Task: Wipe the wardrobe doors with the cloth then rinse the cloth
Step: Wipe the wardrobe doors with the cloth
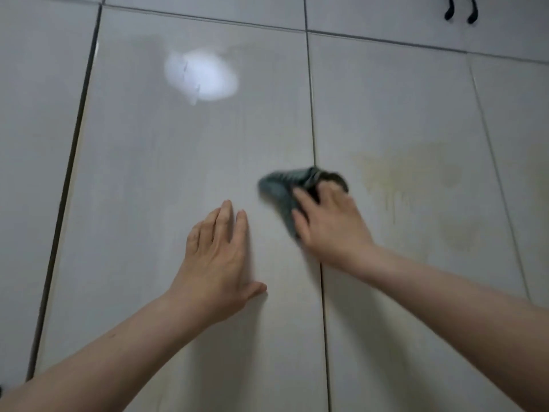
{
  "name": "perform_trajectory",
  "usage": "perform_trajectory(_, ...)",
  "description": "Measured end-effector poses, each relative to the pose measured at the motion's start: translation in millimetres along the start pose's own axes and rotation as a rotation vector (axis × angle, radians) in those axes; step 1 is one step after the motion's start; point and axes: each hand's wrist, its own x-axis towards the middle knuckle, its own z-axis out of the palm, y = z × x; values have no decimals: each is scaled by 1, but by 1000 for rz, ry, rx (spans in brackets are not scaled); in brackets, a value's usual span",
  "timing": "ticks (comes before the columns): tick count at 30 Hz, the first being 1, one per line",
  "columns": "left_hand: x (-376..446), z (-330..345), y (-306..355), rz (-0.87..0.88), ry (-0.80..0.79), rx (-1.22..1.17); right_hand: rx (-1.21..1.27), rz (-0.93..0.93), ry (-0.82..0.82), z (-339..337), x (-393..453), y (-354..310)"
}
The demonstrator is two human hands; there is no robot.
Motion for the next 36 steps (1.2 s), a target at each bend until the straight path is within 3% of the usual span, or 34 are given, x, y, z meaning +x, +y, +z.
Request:
perform_trajectory(2, 1, 0, 7, 8, 5, 7, 62, 168, -59, -2, 20, 23)
perform_trajectory(4, 1, 2, 13, 22, 8, 21, 74, 220, -20, 4, -1, 25)
perform_trajectory(9, 10, 7, 37, 24, -8, 21, 45, 17, 74, 22, -108, 13)
perform_trajectory(12, 22, 7, 52, 62, 29, 11, 60, -14, 60, 15, -77, 37)
perform_trajectory(16, 42, 7, 71, 83, 106, -11, 116, 372, 84, -4, 8, 110)
perform_trajectory(19, 50, 7, 79, 62, 134, -39, 206, 591, 103, -11, 11, 137)
perform_trajectory(22, 54, 9, 86, 57, 123, -62, 94, 462, 103, -3, -21, 103)
perform_trajectory(25, 58, 12, 87, 33, 112, -32, 163, 100, 30, 0, -31, 63)
perform_trajectory(29, 62, 14, 84, -12, 93, -43, 117, -136, -23, -2, -3, 79)
perform_trajectory(31, 63, 13, 84, -23, 73, -20, 83, -49, -46, -1, 18, 110)
perform_trajectory(33, 64, 13, 85, -33, 55, -16, 118, 211, -49, -1, 28, 143)
perform_trajectory(36, 65, 13, 87, -44, 49, -28, 173, 411, -18, 3, 2, 143)
